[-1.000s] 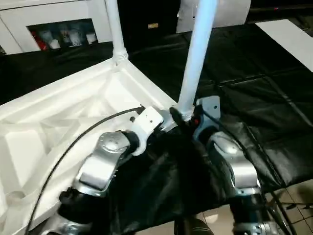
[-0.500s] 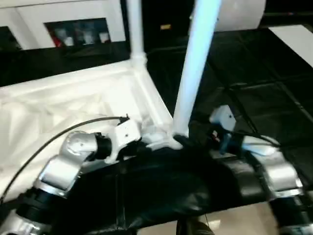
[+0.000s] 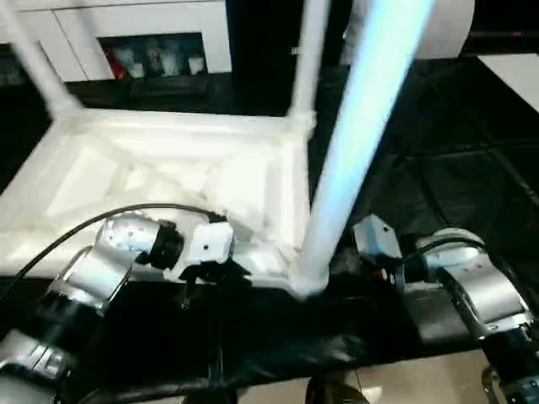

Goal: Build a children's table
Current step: Rotate leg to tighten

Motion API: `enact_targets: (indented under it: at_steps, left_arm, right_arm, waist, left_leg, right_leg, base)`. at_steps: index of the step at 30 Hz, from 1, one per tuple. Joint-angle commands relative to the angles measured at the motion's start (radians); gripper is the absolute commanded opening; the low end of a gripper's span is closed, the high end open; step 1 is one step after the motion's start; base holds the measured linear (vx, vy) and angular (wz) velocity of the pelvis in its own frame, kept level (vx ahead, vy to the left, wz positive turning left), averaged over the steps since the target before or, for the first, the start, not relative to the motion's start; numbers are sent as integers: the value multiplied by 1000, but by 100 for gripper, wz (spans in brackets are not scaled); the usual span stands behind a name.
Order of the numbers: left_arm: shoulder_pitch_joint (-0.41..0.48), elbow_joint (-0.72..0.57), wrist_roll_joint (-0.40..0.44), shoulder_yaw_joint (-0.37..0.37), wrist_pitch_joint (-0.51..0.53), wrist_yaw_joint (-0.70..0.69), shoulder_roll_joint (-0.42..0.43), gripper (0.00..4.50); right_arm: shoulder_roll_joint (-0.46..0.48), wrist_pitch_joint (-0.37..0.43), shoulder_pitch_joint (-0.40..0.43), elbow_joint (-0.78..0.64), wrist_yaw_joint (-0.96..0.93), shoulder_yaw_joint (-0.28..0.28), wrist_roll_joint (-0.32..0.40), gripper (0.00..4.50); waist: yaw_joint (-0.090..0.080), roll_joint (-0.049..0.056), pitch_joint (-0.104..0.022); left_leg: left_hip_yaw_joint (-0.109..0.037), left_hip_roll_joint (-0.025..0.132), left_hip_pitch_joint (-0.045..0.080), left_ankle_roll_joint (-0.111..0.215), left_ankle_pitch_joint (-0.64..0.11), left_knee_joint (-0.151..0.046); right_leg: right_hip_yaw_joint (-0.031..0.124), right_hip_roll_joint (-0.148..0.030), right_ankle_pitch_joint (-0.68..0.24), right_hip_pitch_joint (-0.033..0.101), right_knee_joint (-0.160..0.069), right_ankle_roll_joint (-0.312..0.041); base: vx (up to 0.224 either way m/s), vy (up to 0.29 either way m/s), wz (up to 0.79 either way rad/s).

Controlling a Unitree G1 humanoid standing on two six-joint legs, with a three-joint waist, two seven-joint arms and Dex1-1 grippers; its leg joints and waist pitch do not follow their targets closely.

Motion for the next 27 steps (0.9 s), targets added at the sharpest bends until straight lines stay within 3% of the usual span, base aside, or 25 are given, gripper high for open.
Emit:
enact_targets:
  at_steps: [1, 9, 15, 17, 19, 20, 21, 23, 24, 25, 26, 27]
  left_arm:
    - [-13, 8, 30, -56, -35, -47, -10, 0]
    - [-42, 59, 22, -66, -79, -75, -33, 0]
    - [-24, 41, -2, -38, -44, -57, -35, 0]
    - [17, -25, -24, 6, 41, 15, -36, 0]
    - [55, -96, -27, 48, 147, 113, -53, 0]
    - [55, -96, -27, 48, 147, 113, -53, 0]
    - [82, -157, -33, 83, 249, 204, -87, 0]
    - [103, -209, -44, 113, 339, 283, -128, 0]
    - [115, -240, -36, 125, 383, 335, -159, 0]
    - [125, -265, -24, 135, 424, 385, -191, 0]
    - [140, -305, 4, 153, 495, 486, -263, 0]
    - [140, -305, 4, 153, 495, 486, -263, 0]
  right_arm:
    - [-8, -9, -8, 11, 34, 29, 4, 367]
    - [7, -22, -14, 27, 58, 47, 4, 308]
    - [13, 27, 11, -3, 48, 38, 41, 273]
    - [33, 100, 46, -48, -16, 20, 70, 270]
    - [76, 153, 74, -80, -118, -1, 76, 269]
    - [76, 153, 74, -80, -118, -1, 76, 269]
    - [127, 190, 89, -92, -222, -16, 63, 268]
    - [167, 211, 99, -95, -302, -21, 40, 268]
    - [200, 222, 104, -96, -355, -25, 29, 268]
    - [233, 231, 107, -94, -407, -31, 18, 268]
    - [309, 256, 104, -85, -520, -47, 3, 268]
    - [309, 256, 104, -85, -520, -47, 3, 267]
  waist:
    - [-7, -6, -72]
    - [-6, -7, -70]
    - [-4, -4, -71]
    - [-3, 0, -70]
    - [-5, -2, -70]
    - [-7, -3, -69]
    - [-13, -4, -63]
    - [-21, -4, -55]
    - [-32, -7, -56]
    - [-37, -7, -55]
    - [-53, -12, -54]
    - [-62, -10, -52]
  left_leg:
    - [-21, 57, 23, 95, -151, -60]
    - [-22, 59, 23, 92, -158, -62]
    - [-22, 60, 23, 87, -161, -63]
    - [-22, 63, 23, 83, -161, -65]
    - [-24, 63, 19, 83, -163, -66]
    - [-24, 63, 20, 78, -166, -68]
    - [-24, 58, 21, 66, -199, -70]
    - [-29, 57, 16, 41, -223, -76]
    - [-33, 57, 13, 23, -230, -80]
    - [-34, 55, 14, 22, -237, -80]
    - [-34, 54, 12, 17, -238, -80]
    - [-36, 52, 10, 16, -246, -80]
  right_leg:
    - [49, -80, -134, 47, -58, -257]
    - [48, -82, -165, 46, -61, -253]
    - [48, -82, -171, 47, -61, -254]
    - [49, -82, -153, 48, -59, -261]
    - [47, -82, -154, 49, -60, -261]
    - [47, -82, -159, 47, -60, -261]
    - [49, -83, -240, 45, -71, -243]
    - [48, -86, -322, 44, -78, -226]
    - [47, -86, -353, 49, -77, -209]
    - [46, -85, -372, 46, -82, -201]
    - [48, -83, -372, 44, -83, -196]
    - [46, -85, -403, 44, -89, -185]
  base:
    - [0, 0, 0]
    - [0, 0, 0]
    - [0, 0, 0]
    - [0, 0, 0]
    - [0, 0, 0]
    - [0, 0, 0]
    - [0, 0, 0]
    - [0, 0, 0]
    - [0, 0, 0]
    - [0, 0, 0]
    - [0, 0, 0]
    - [0, 0, 0]
